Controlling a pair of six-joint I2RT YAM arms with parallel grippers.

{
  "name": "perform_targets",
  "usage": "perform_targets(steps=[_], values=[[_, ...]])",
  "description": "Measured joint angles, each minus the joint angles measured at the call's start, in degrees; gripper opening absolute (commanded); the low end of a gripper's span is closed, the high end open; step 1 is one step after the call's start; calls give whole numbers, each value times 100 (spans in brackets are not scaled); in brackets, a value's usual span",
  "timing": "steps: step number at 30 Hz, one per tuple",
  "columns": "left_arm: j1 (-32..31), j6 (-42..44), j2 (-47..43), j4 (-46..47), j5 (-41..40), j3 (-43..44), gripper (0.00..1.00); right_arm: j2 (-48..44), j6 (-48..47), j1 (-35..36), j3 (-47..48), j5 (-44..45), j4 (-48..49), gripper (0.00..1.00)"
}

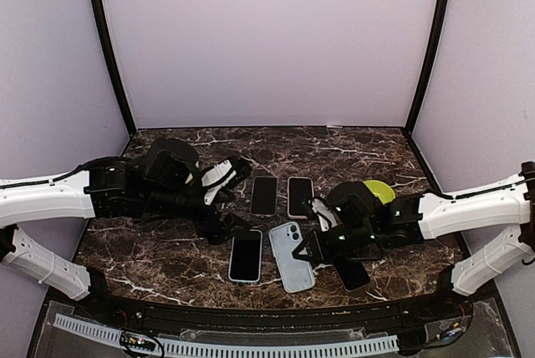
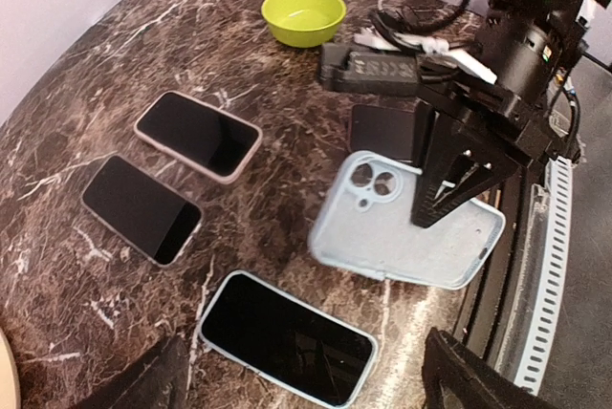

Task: Put the phone into the phone case
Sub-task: Pass from the left arm to the right, then place the phone case at the corner of the board.

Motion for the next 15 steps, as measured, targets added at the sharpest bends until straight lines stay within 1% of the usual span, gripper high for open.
perform_targets(steps=[2, 4, 9, 12, 15], values=[[92, -68, 0, 26, -48, -50, 88, 20, 535, -199, -553, -247, 308, 0], [144, -116, 0, 37, -74, -105, 88, 109, 944, -369, -883, -444, 494, 0], [144, -184, -9, 83, -87, -284, 88, 492, 1410, -605, -953, -811, 1080, 0], [144, -205, -57, 94, -90, -391, 88, 629, 1517, -728, -1005, -925, 1311, 22], [146, -210, -151, 105, -90, -446, 88, 721, 1513, -859, -1034, -881, 1176, 50]])
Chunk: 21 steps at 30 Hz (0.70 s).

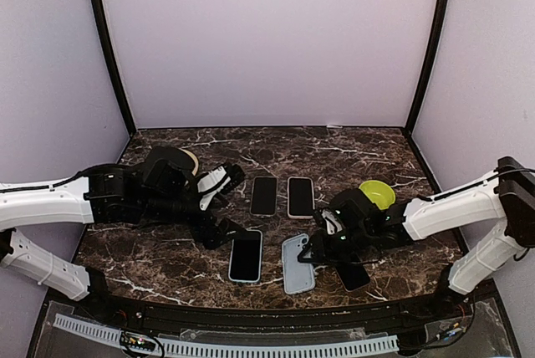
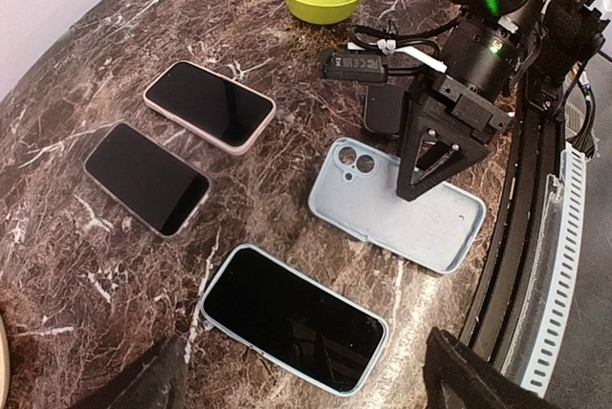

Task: Put the phone into the phone case
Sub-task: Place the phone case at the corner of the board, then pick up the phone at the corner of the board.

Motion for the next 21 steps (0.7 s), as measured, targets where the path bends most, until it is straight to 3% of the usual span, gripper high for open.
perform_targets(steps=[5, 6, 7, 11, 16, 21], values=[[0, 2, -111, 35, -94, -26, 88, -11, -424, -44, 420, 385, -1213, 81], [0, 4, -120, 44, -105, -33, 88, -26, -531, -44, 619, 511, -1558, 94], [4, 4, -120, 57, -109, -42, 88, -42, -599, -44, 796, 632, -1856, 98], [7, 4, -120, 76, -111, -57, 88, -179, -975, -48, 1572, 1515, -3136, 99], [9, 4, -116, 94, -107, -59, 88, -24, -1231, -170, 1759, 2363, -4389, 99], [9, 2, -85, 101, -107, -59, 88, 522, -1497, -227, 1755, 2463, -4780, 99]])
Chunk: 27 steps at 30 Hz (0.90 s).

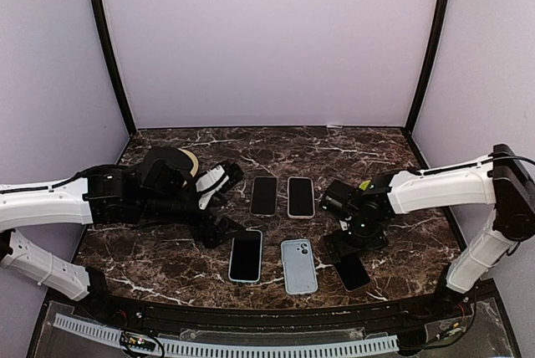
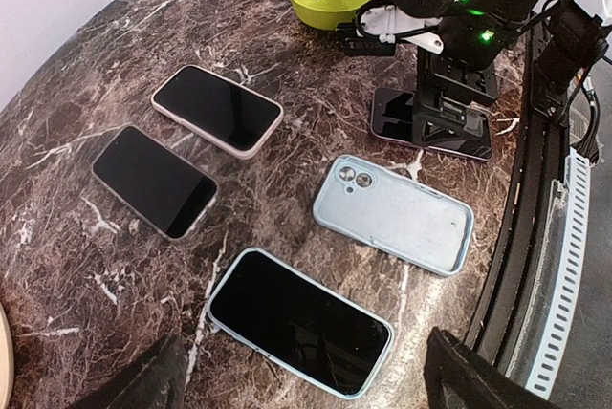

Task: Put the phone into the phone case
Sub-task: Pick up the phone at the corner of the board.

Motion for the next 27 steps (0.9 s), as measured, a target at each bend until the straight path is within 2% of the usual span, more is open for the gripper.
perform_targets(steps=[3, 7, 9, 12, 15, 21, 27], values=[[0, 0, 7, 0, 0, -7, 88, 232, -157, 0, -2, -44, 4, 97], [0, 0, 9, 17, -2, -31, 88, 396, -310, 0, -17, -131, 46, 91], [0, 2, 9, 20, 0, -44, 88, 407, -358, 0, -17, -175, 105, 84], [0, 2, 9, 28, -2, -52, 88, 435, -413, 0, -15, -243, 181, 66], [0, 4, 11, 35, 0, -72, 88, 442, -409, 0, -4, -254, 175, 56], [0, 7, 74, 118, -4, -164, 86, 420, -398, 15, 11, -210, 164, 46], [0, -26, 411, 125, -92, -295, 84, 81, 170, 280, 26, 262, 264, 38]])
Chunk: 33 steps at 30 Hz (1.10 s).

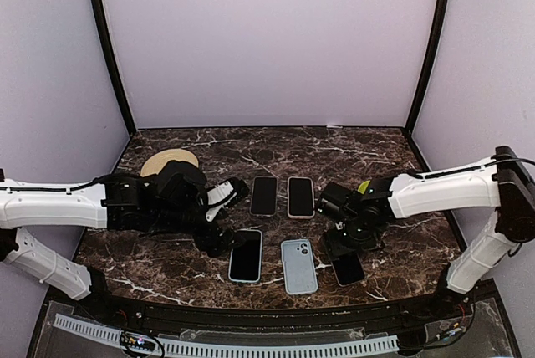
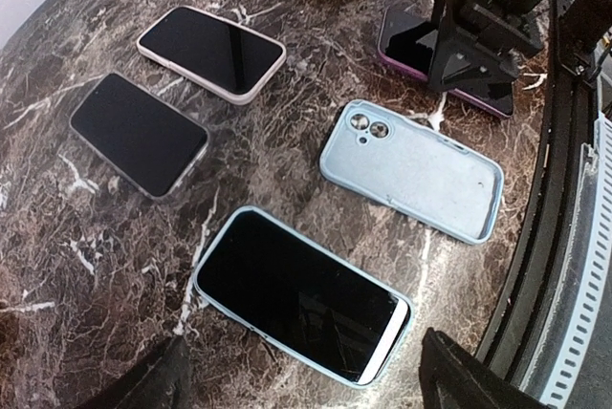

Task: Put the phone into the phone case
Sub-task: Pick up the phone at the corner of the board, then install the phone into the phone case.

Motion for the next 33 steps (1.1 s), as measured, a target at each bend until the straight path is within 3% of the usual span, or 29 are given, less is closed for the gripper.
perform_targets(steps=[6, 9, 14, 21, 33], values=[[0, -105, 107, 85, -15, -208, 84, -420, 940, 780, 304, 997, 332, 33], [0, -149, 87, 186, -20, -330, 84, -400, 1458, 1198, 382, 1508, 490, 25], [0, -236, -81, 389, -63, -496, 86, -39, 2234, 1816, 682, 2293, 549, 20], [0, -328, -330, 634, -63, -654, 89, 887, 2632, 2090, 1410, 2527, 404, 6], [0, -334, -442, 765, -79, -719, 90, 1333, 2647, 2247, 1652, 2564, 98, 1]])
